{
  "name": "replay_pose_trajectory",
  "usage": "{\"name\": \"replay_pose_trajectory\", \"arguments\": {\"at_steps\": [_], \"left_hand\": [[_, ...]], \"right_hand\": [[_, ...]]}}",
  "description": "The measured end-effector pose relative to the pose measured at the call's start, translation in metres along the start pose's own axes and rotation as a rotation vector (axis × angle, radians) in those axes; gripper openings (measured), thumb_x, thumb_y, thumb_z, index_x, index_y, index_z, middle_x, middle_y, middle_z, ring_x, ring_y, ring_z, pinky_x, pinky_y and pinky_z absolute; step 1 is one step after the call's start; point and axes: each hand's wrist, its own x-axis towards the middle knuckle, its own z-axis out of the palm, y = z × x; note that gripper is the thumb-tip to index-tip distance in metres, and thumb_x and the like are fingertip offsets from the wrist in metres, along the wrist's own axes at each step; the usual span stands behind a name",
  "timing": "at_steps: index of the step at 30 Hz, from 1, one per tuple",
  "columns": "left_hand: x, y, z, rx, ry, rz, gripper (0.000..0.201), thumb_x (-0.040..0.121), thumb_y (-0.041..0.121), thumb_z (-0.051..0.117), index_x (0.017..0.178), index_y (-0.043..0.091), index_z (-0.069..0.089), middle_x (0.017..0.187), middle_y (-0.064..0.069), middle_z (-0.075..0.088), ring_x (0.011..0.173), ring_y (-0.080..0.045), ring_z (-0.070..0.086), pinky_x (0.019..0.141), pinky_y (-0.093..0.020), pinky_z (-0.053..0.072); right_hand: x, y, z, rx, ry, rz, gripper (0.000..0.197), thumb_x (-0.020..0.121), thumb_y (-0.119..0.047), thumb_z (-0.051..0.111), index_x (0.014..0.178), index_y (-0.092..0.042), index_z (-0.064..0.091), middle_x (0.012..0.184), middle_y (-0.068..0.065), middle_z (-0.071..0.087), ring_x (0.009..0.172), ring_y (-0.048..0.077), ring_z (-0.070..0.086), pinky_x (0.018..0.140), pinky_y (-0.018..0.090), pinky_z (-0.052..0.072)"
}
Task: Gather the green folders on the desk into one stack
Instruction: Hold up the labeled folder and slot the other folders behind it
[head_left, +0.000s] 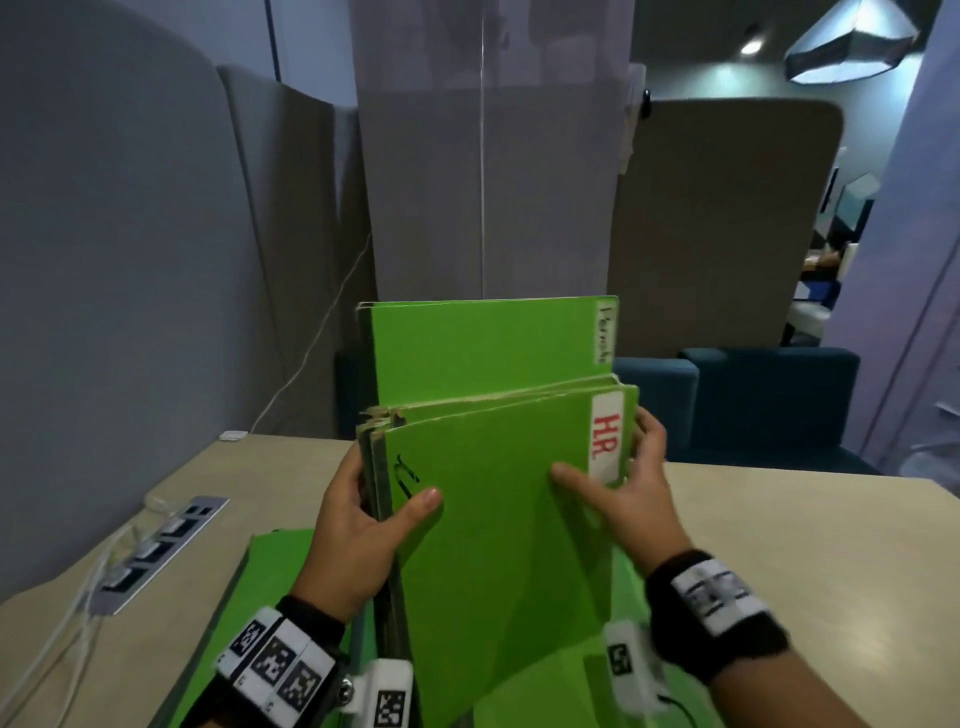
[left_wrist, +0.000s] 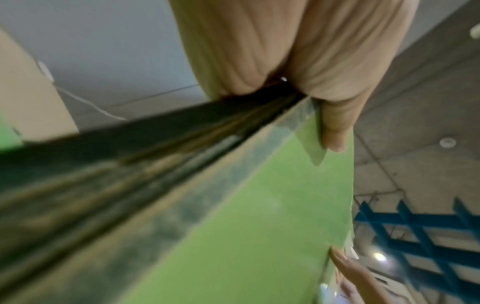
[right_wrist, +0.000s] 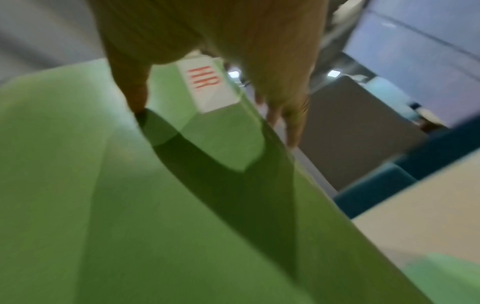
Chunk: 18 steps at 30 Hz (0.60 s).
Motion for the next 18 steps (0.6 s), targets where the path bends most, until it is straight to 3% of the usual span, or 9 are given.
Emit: {"name": "replay_pose_trajectory", "arguments": {"at_steps": [1,3,5,7,11,13,15,16,18], "left_hand": [[-0.001,0.003,0.004,-0.016,-0.035,0.015,0.058,0.071,0.023,0.079,0.122,0.038,0.055,0.117,0.030,0.068,0.113,0.008,0.063,0.085,-0.009,0.053],[-0.003,0.009,0.013,-0.046,-0.075,0.036,0.058,0.072,0.027,0.083,0.123,0.035,0.057,0.120,0.028,0.069,0.116,0.005,0.063,0.089,-0.010,0.052],[-0.003,0.015,0.021,-0.089,-0.088,0.036,0.062,0.069,0.042,0.091,0.123,0.033,0.061,0.125,0.015,0.071,0.120,-0.008,0.065,0.098,-0.027,0.054],[0.001,0.023,0.030,-0.111,-0.105,0.021,0.069,0.060,0.055,0.090,0.121,0.038,0.062,0.125,0.010,0.071,0.120,-0.015,0.066,0.099,-0.041,0.054],[0.012,0.030,0.055,-0.064,-0.192,0.019,0.059,0.072,0.038,0.083,0.123,0.039,0.054,0.120,0.022,0.071,0.114,-0.004,0.067,0.101,-0.042,0.055],[0.009,0.026,0.069,-0.029,-0.201,-0.014,0.068,0.067,0.055,0.083,0.126,0.041,0.052,0.121,0.022,0.069,0.115,-0.003,0.066,0.103,-0.047,0.053],[0.001,0.018,0.081,-0.005,-0.147,-0.043,0.097,0.052,0.079,0.080,0.135,0.040,0.048,0.130,0.018,0.064,0.125,-0.008,0.060,0.108,-0.052,0.048],[-0.003,0.016,0.085,-0.021,-0.122,-0.046,0.105,0.049,0.082,0.079,0.139,0.039,0.046,0.136,0.016,0.061,0.130,-0.012,0.056,0.110,-0.054,0.046],[-0.006,0.014,0.088,-0.064,-0.082,-0.024,0.102,0.051,0.078,0.082,0.138,0.038,0.049,0.136,0.014,0.062,0.130,-0.015,0.057,0.109,-0.053,0.047]], "right_hand": [[0.005,-0.002,-0.016,0.141,-0.054,0.083,0.116,0.045,-0.050,0.101,0.141,-0.023,0.042,0.126,0.007,0.068,0.113,0.030,0.069,0.097,0.047,0.056],[0.005,-0.010,-0.040,0.235,-0.131,0.100,0.106,0.038,-0.058,0.100,0.124,-0.011,0.060,0.112,0.014,0.076,0.107,0.038,0.072,0.089,0.050,0.061],[-0.006,-0.020,-0.054,0.235,-0.103,0.012,0.088,0.038,-0.063,0.097,0.102,-0.011,0.069,0.100,0.013,0.078,0.096,0.033,0.076,0.075,0.040,0.064],[-0.016,-0.031,-0.066,0.245,-0.035,-0.085,0.080,0.037,-0.068,0.094,0.091,-0.014,0.071,0.091,0.009,0.079,0.084,0.024,0.077,0.066,0.030,0.063],[-0.022,-0.030,-0.088,0.221,0.041,-0.134,0.089,0.038,-0.073,0.091,0.099,-0.012,0.070,0.094,0.006,0.079,0.085,0.019,0.078,0.067,0.027,0.062],[-0.026,-0.020,-0.094,0.201,0.026,-0.081,0.096,0.036,-0.077,0.089,0.104,-0.012,0.069,0.098,0.006,0.079,0.090,0.022,0.077,0.072,0.033,0.063],[-0.028,-0.011,-0.096,0.207,0.011,-0.025,0.103,0.035,-0.081,0.087,0.109,-0.011,0.067,0.100,0.007,0.079,0.094,0.025,0.076,0.081,0.043,0.060],[-0.027,-0.009,-0.096,0.228,0.002,-0.023,0.104,0.038,-0.081,0.086,0.112,-0.011,0.066,0.101,0.009,0.078,0.096,0.027,0.075,0.083,0.045,0.059],[-0.023,-0.011,-0.099,0.309,-0.009,-0.051,0.096,0.050,-0.078,0.085,0.118,-0.012,0.066,0.108,0.012,0.077,0.099,0.030,0.075,0.081,0.045,0.062]]}}
